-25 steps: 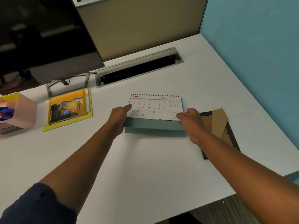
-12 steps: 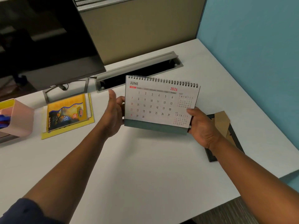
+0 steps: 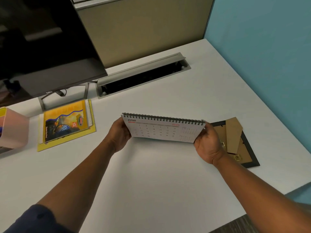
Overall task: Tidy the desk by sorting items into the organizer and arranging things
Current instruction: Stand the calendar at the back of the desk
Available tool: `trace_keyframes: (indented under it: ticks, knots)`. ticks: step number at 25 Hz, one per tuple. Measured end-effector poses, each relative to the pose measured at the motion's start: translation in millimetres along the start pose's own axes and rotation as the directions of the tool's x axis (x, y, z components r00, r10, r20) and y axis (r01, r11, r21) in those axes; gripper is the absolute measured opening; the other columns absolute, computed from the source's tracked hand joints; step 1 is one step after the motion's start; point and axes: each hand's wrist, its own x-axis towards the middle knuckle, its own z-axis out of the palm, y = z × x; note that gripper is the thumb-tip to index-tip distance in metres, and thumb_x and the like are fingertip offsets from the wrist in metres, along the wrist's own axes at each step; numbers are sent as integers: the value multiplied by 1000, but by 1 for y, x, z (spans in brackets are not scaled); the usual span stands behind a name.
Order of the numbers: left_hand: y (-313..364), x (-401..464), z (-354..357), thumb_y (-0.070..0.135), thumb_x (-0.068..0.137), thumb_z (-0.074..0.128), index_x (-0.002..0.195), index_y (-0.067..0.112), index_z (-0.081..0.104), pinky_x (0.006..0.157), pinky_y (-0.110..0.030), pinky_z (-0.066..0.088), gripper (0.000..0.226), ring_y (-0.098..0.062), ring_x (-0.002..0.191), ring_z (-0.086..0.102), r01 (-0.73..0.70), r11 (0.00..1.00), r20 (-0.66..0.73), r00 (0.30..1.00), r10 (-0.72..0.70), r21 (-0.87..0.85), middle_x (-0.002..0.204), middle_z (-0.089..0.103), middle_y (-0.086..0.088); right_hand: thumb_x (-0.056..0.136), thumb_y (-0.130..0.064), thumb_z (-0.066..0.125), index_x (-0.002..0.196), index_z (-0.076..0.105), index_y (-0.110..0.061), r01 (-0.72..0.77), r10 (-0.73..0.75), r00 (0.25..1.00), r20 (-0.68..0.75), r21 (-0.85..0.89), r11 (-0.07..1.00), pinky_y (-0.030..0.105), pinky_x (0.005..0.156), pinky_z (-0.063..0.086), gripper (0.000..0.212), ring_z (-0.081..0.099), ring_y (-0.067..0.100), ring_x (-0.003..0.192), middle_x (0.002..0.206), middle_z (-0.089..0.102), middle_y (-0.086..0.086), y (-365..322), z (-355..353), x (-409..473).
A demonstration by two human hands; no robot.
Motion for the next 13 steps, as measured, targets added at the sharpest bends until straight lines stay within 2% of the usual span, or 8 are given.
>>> trace_keyframes:
  ticks: [2,5,6,9,13]
  knots:
    - [-6,5,-1,12,100,25,113,19,69,100,-41,49,46,-25,113,66,34,995,29,999,-37,94,113,75,-4,104,-27,29,91,80,-26,30,-30,999,-29,-22,999,31,86,55,53,66,23,109,106,75,5,3,3,2]
    - [-9,12,-5,11,102,26,118,23,67,104,-41,48,45,-23,116,66,98,986,28,994,-103,135,117,74,-3,103,-21,29,101,76,-21,25,-26,998,-62,-20,999,30,84,57,47,67,23,110,111,73,9,4,1,7]
    - [-8,14,-6,14,103,27,119,23,67,105,-42,48,44,-23,116,66,107,985,32,993,-112,132,119,73,-3,103,-18,29,106,73,-18,11,-14,996,-87,-37,999,31,86,56,44,66,25,112,112,72,10,6,-1,10]
    - [-6,15,-5,17,103,29,118,24,67,100,-40,50,42,-24,115,66,114,987,33,992,-119,115,118,74,-3,102,-14,32,117,65,-14,-43,31,991,-132,-94,995,41,106,48,35,59,32,121,115,69,13,12,-6,17]
    - [-5,14,-1,17,103,26,117,26,67,94,-37,52,44,-23,113,67,106,986,17,994,-109,131,115,75,-1,104,-14,33,116,64,-18,-50,36,990,-136,-101,994,44,110,44,34,60,29,118,115,69,11,12,-5,17]
